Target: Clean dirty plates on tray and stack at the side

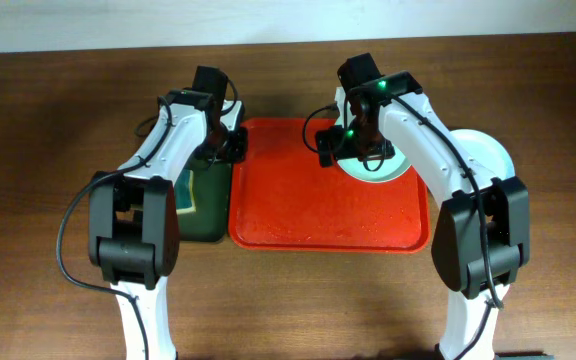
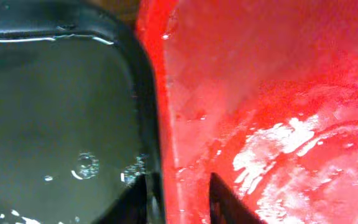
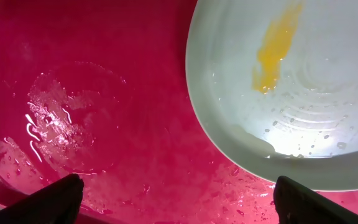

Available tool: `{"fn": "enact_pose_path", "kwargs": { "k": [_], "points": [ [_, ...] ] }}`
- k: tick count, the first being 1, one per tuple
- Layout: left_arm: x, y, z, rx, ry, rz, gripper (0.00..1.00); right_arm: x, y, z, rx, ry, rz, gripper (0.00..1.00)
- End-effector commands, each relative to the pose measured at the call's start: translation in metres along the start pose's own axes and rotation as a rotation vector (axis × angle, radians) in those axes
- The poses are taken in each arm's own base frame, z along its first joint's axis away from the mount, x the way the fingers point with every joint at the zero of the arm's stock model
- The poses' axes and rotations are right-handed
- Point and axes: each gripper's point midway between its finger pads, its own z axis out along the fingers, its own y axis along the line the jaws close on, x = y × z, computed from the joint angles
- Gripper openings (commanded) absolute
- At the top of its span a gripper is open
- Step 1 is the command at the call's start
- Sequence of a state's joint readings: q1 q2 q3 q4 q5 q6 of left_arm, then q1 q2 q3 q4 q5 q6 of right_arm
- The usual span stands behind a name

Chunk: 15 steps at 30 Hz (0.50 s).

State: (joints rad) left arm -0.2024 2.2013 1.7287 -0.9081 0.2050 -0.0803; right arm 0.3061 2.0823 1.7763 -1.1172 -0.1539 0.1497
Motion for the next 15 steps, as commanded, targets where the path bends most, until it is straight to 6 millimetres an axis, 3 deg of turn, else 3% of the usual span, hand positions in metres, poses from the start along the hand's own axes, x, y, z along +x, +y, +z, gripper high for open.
{"fn": "enact_pose_path", "kwargs": {
  "k": [1,3,7,10,12,13,14,15],
  "points": [
    [-0.037,-0.002,-0.059,0.036,-0.159,0.006,0.41,0.0,-0.003,-0.008,0.007,-0.017,-0.001,0.99],
    [-0.044,0.007,-0.089,0.016,-0.219,-0.007,0.45,0.0,-0.003,-0.008,0.007,-0.017,-0.001,0.99],
    [-0.024,0.031,-0.112,-0.106,-0.181,-0.045,0.45,0.0,-0.003,-0.008,0.007,-0.017,-0.001,0.98],
    [0.01,0.034,-0.11,-0.125,-0.049,-0.067,0.4,0.0,-0.003,-0.008,0.007,-0.017,-0.001,0.99],
    [0.03,0.036,-0.102,-0.132,0.026,-0.078,0.31,0.0,-0.003,-0.008,0.007,-0.017,-0.001,0.99],
    [0.036,0.036,-0.097,-0.132,0.048,-0.081,0.26,0.0,-0.003,-0.008,0.007,-0.017,-0.001,0.99],
    [0.044,0.036,-0.09,-0.133,0.078,-0.082,0.13,0.001,-0.003,-0.008,0.007,-0.017,-0.001,0.99],
    [0.053,0.036,-0.083,-0.134,0.105,-0.081,0.06,0.0,-0.003,-0.008,0.007,-0.017,-0.001,0.99]
  ]
}}
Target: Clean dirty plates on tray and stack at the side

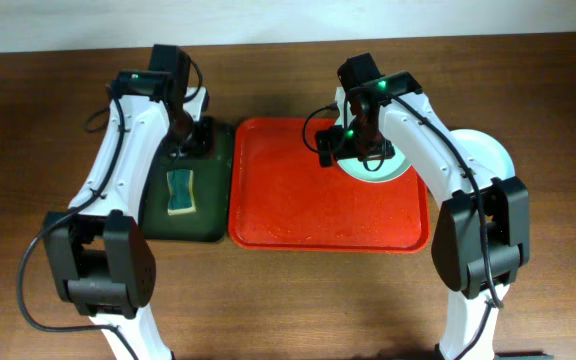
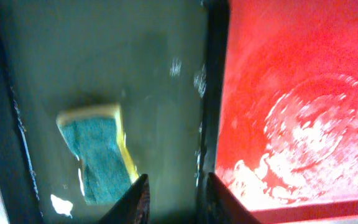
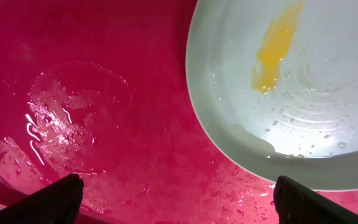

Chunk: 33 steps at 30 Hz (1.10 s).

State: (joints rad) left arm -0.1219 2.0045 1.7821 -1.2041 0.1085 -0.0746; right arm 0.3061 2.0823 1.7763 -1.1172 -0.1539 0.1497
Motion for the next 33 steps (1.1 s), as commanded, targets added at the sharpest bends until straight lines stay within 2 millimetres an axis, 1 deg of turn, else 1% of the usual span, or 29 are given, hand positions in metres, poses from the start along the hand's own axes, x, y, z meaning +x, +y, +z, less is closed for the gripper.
{"fn": "enact_pose_path", "kwargs": {
  "k": [1,2,3,7,10,11,15,19,24,29,33],
  "points": [
    [0.032,0.002,0.026,-0.026,0.108,0.006,0.01,0.0,-0.003,-0.008,0.007,-0.017,-0.001,0.98],
    [0.038,0.002,0.03,-0.028,0.128,0.009,0.0,0.001,-0.003,-0.008,0.008,-0.017,-0.001,0.99],
    [0.05,0.002,0.041,-0.03,0.164,0.012,0.0,0.0,-0.003,-0.008,0.007,-0.018,-0.001,0.99],
    [0.079,0.003,0.068,-0.035,0.237,0.016,0.0,0.0,-0.003,-0.008,0.007,-0.017,-0.001,0.99],
    [0.093,0.0,0.078,-0.038,0.27,0.031,0.0,0.0,-0.003,-0.008,0.007,-0.021,-0.001,0.99],
    [0.1,-0.003,0.081,-0.04,0.288,0.041,0.0,-0.004,-0.002,-0.008,0.005,-0.034,-0.003,0.99],
    [0.107,-0.011,0.084,-0.039,0.306,0.065,0.0,-0.005,-0.002,-0.008,0.004,-0.038,-0.004,0.99],
    [0.111,-0.025,0.085,0.002,0.314,0.081,0.0,-0.005,-0.002,-0.008,0.004,-0.038,-0.004,0.99],
    [0.111,-0.027,0.085,0.003,0.316,0.086,0.0,-0.005,-0.002,-0.008,0.004,-0.039,-0.004,0.99],
    [0.113,-0.035,0.084,0.05,0.324,0.079,0.0,-0.005,-0.002,-0.008,0.004,-0.039,-0.004,0.99],
    [0.113,-0.036,0.084,0.054,0.325,0.078,0.0,-0.005,-0.002,-0.008,0.004,-0.039,-0.004,0.99]
  ]
}}
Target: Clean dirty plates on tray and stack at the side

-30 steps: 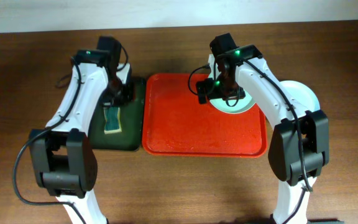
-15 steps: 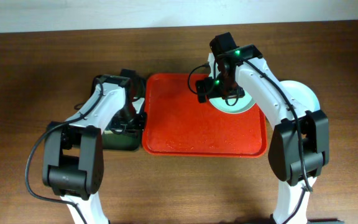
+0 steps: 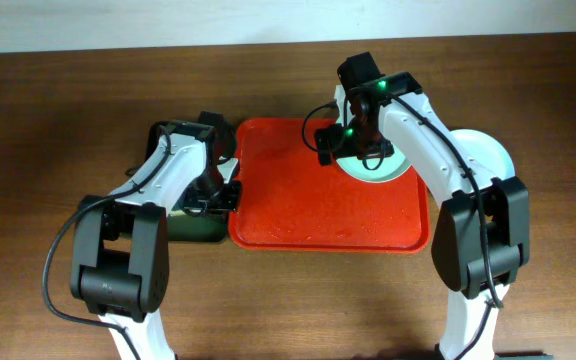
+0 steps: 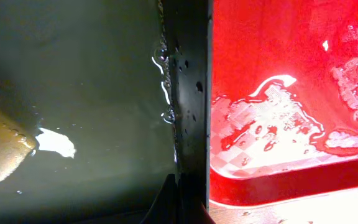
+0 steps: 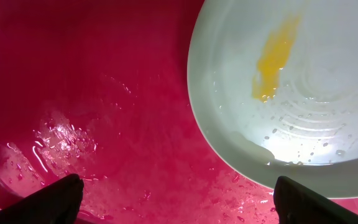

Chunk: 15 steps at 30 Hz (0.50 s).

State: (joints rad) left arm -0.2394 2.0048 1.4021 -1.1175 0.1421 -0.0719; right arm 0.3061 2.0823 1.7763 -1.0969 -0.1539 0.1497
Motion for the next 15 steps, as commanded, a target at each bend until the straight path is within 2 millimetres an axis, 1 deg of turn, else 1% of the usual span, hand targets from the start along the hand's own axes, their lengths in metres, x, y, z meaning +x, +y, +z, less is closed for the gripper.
{"fn": "enact_pose_path", "kwargs": {
  "k": [1,6,7,9,10,11,12,13,14,15],
  "points": [
    [0.004,-0.009,0.002,0.044,0.015,0.002,0.0,0.0,-0.003,-0.008,0.007,-0.019,-0.001,0.99],
    [0.003,-0.004,0.002,0.023,0.01,-0.001,0.0,0.0,-0.003,-0.008,0.007,-0.019,-0.001,0.99],
    [0.002,-0.001,0.0,0.01,0.002,-0.003,0.0,0.0,-0.003,-0.008,0.007,-0.019,-0.001,0.99],
    [-0.005,0.003,-0.01,-0.005,-0.035,-0.006,0.0,0.0,-0.003,-0.008,0.007,-0.019,-0.001,0.99],
    [-0.009,0.003,-0.018,-0.004,-0.06,-0.007,0.0,0.0,-0.003,-0.008,0.007,-0.019,-0.001,0.99],
    [-0.017,0.004,-0.032,0.001,-0.107,-0.01,0.0,0.0,-0.003,-0.008,0.007,-0.019,-0.001,0.99],
    [-0.024,0.005,-0.047,0.004,-0.155,-0.013,0.01,0.0,-0.003,-0.008,0.007,-0.019,-0.001,0.99],
    [-0.031,0.007,-0.068,0.008,-0.218,-0.017,0.03,-0.004,-0.001,-0.008,-0.002,-0.034,-0.003,0.98],
    [-0.035,0.008,-0.082,0.01,-0.26,-0.019,0.03,-0.007,0.003,-0.009,-0.022,-0.046,-0.006,0.98],
    [-0.039,0.009,-0.096,0.011,-0.304,-0.022,0.03,-0.003,0.006,-0.009,-0.044,-0.027,-0.004,0.98]
  ]
}}
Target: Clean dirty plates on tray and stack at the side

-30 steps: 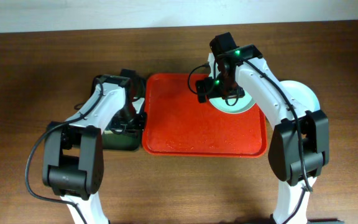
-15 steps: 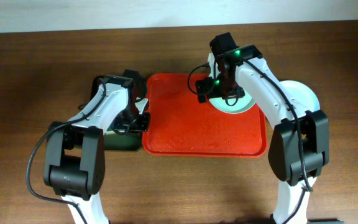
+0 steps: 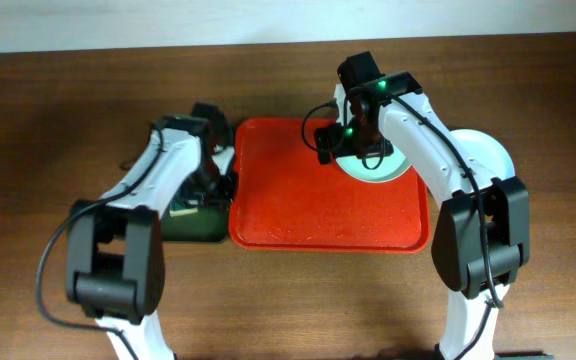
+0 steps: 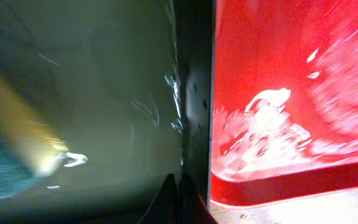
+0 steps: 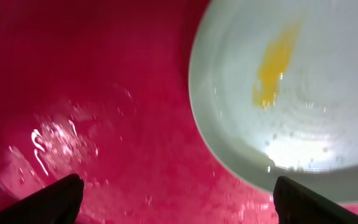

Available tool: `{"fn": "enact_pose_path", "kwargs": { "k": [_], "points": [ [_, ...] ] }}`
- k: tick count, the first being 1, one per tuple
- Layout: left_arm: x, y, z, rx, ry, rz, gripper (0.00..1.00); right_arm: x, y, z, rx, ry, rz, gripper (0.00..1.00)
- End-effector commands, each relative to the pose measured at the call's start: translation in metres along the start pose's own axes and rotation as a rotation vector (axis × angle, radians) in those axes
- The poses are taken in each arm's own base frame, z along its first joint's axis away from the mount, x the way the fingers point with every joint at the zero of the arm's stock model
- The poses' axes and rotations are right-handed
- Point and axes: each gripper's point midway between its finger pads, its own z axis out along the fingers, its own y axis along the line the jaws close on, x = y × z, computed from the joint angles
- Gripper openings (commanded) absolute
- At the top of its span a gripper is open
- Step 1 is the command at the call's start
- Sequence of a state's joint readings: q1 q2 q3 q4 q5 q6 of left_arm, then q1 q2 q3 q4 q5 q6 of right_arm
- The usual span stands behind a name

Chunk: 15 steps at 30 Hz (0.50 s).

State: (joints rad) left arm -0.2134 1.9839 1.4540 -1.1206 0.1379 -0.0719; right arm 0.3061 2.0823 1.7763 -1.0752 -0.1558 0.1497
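Observation:
A white plate (image 5: 291, 87) with a yellow smear (image 5: 272, 68) lies at the far right of the red tray (image 3: 308, 215). My right gripper (image 5: 179, 199) hangs open over the plate's (image 3: 380, 172) left edge, nothing between its fingers. In the dark green basin (image 3: 196, 228), left of the tray, lies a yellow-and-green sponge (image 4: 5, 143), blurred here. My left gripper (image 4: 179, 186) is shut, its tips together low over the basin's right rim (image 4: 194, 93), beside the tray (image 4: 278, 74). Overhead it sits at that rim (image 3: 215, 185).
A stack of clean white plates (image 3: 490, 155) stands on the wooden table right of the tray. The tray floor (image 5: 92, 124) is wet. Both arms' bases rise from the table's near edge.
My left gripper, still shut at the basin's right rim, has shifted a little and more of the sponge shows. The right gripper stays open over the plate, its view barely shifted.
My left gripper was open at the far end of the gap between basin and tray. Then it was open higher over the basin, sponge in view. Later it was shut low at the basin's right rim, where it remains. The right gripper stayed open above the smeared plate.

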Motion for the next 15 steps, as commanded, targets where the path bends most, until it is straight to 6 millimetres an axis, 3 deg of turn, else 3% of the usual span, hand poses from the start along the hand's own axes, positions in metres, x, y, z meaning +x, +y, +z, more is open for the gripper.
{"fn": "enact_pose_path", "kwargs": {
  "k": [1,4,5,7,8,11,13,15],
  "points": [
    [-0.033,0.004,-0.094,0.01,-0.293,-0.01,0.05,0.011,0.009,-0.009,-0.06,0.029,0.006,0.98],
    [-0.036,0.009,-0.126,0.01,-0.396,-0.017,0.09,0.007,0.004,-0.009,-0.036,0.011,0.004,0.99],
    [-0.035,0.013,-0.135,-0.006,-0.421,-0.024,0.1,0.005,-0.004,-0.009,0.006,0.002,0.02,0.88],
    [-0.033,0.02,-0.139,-0.04,-0.432,-0.035,0.18,-0.001,-0.019,-0.009,0.07,-0.023,0.045,0.46],
    [-0.032,0.022,-0.139,-0.048,-0.425,-0.037,0.19,-0.003,-0.022,-0.008,0.082,-0.03,0.045,0.39],
    [-0.029,0.023,-0.132,-0.054,-0.4,-0.042,0.21,-0.004,-0.019,0.0,0.078,-0.023,0.037,0.38],
    [-0.028,0.024,-0.126,-0.055,-0.389,-0.043,0.22,-0.001,-0.014,0.008,0.082,-0.007,0.023,0.45],
    [-0.029,0.025,-0.122,-0.055,-0.389,-0.043,0.22,-0.004,-0.01,0.017,0.086,-0.011,0.005,0.45]
  ]
}}
